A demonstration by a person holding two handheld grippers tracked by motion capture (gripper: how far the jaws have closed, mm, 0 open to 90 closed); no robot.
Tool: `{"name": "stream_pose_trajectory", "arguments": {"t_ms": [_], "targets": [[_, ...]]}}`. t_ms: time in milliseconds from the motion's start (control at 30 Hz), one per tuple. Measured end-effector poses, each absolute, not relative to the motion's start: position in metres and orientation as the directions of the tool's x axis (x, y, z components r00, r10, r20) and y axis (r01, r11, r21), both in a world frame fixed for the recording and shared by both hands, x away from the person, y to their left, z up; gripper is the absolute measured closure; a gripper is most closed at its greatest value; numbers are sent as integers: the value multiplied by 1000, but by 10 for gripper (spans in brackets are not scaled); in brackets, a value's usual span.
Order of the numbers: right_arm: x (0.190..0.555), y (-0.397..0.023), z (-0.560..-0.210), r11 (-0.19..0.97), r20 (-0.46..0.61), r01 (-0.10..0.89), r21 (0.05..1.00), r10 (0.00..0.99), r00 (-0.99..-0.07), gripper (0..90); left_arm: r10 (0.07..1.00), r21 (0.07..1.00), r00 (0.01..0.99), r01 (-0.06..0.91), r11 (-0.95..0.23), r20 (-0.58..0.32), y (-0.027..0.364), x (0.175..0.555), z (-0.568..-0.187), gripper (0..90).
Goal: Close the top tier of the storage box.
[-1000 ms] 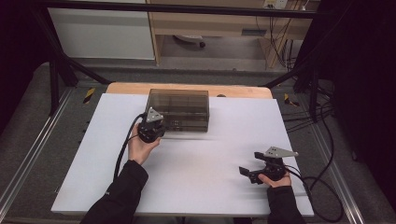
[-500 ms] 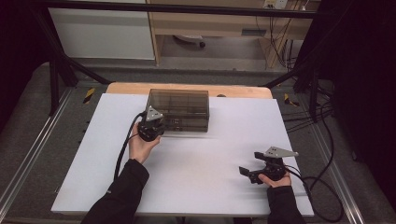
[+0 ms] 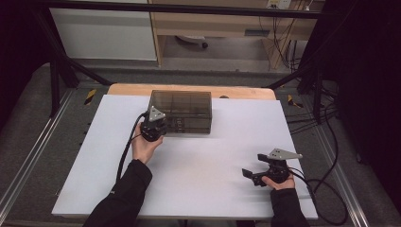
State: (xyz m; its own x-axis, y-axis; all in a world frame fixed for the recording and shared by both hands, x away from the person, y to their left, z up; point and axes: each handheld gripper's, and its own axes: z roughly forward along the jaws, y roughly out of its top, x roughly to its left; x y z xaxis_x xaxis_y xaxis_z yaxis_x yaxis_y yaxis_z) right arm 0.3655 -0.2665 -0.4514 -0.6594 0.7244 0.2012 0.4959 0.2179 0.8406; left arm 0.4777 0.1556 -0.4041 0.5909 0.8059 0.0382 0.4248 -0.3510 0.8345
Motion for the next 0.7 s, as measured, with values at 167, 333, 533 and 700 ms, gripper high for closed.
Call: {"name": "stream_pose_trajectory", "arguments": {"t_ms": [167,333,533,700], "targets": [[365,-266,-451,218,201,496,840,725,-659,5,810,839,585,421,-345,39,156,479,-405,899],[366,-266,-452,219,202,497,839,724,-659,5,814,845,579,418,-334,35,156,481,-406,899],[366,-266,-451,218,201,496,840,724,-660,6,811,844,583,414,-342,43,155,481,-406,899],[366,-266,-451,219,201,496,840,724,-660,6,808,842,587,410,-351,51,156,477,-403,898]]}}
